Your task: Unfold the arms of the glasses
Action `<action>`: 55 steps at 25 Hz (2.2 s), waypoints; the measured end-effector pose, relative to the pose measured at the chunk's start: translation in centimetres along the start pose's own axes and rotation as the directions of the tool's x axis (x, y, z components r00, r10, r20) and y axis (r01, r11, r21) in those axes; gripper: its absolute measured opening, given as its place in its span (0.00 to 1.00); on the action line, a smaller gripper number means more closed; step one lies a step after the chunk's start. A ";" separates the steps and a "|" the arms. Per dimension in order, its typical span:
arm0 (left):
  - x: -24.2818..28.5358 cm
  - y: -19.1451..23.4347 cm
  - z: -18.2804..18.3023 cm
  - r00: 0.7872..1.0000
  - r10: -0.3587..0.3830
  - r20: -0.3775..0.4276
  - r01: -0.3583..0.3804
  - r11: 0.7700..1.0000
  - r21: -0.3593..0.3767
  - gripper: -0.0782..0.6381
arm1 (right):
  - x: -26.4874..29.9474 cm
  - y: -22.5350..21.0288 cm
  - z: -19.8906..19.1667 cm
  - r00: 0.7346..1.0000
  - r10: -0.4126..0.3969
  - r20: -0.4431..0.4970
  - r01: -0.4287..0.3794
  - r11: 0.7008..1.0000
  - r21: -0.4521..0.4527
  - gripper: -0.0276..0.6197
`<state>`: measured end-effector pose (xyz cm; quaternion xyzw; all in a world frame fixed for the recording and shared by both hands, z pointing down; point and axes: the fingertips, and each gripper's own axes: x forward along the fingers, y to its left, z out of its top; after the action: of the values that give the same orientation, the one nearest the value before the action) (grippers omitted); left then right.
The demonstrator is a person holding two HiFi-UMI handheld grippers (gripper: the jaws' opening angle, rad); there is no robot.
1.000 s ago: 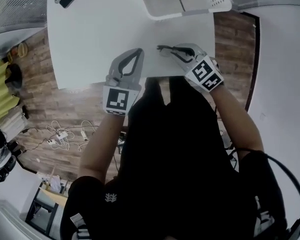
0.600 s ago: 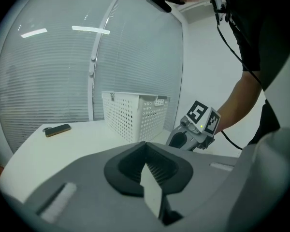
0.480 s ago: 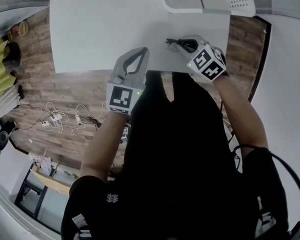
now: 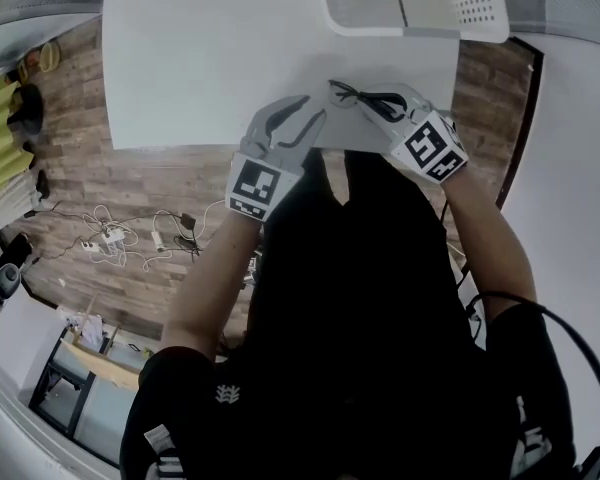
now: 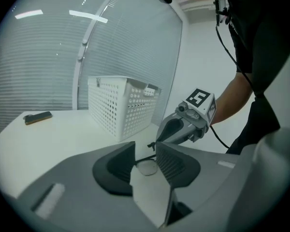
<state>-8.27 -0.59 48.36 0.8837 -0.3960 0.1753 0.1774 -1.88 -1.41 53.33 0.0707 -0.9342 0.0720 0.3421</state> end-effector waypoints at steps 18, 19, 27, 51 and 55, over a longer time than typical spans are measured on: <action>4.7 -7.8 1.0 0.922 -0.385 -0.046 0.383 0.922 -0.057 0.45 | -3.2 0.6 0.2 0.984 -0.029 0.178 0.026 0.999 0.018 0.07; 4.6 -8.0 1.0 0.918 -0.395 -0.049 0.392 0.918 -0.056 0.45 | -3.3 0.6 0.2 0.984 -0.032 0.177 0.027 0.999 0.029 0.07; 4.1 -10.0 1.7 0.898 -0.437 -0.054 0.436 0.899 -0.031 0.44 | -4.8 1.0 -0.9 0.987 -0.064 0.145 0.057 0.997 0.056 0.08; 5.0 -17.7 3.9 0.798 -0.596 -0.085 0.601 0.798 0.050 0.44 | -7.4 2.1 -7.7 0.979 -0.199 0.037 0.188 0.962 0.198 0.29; 5.3 -18.2 4.2 0.793 -0.604 -0.076 0.608 0.793 0.043 0.44 | -6.9 1.2 -8.1 0.979 -0.205 0.005 0.201 0.962 0.185 0.29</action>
<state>9.64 5.51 43.88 0.9637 -0.0810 0.1479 0.2070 8.24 1.78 54.91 0.1983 -0.9154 0.1217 0.3284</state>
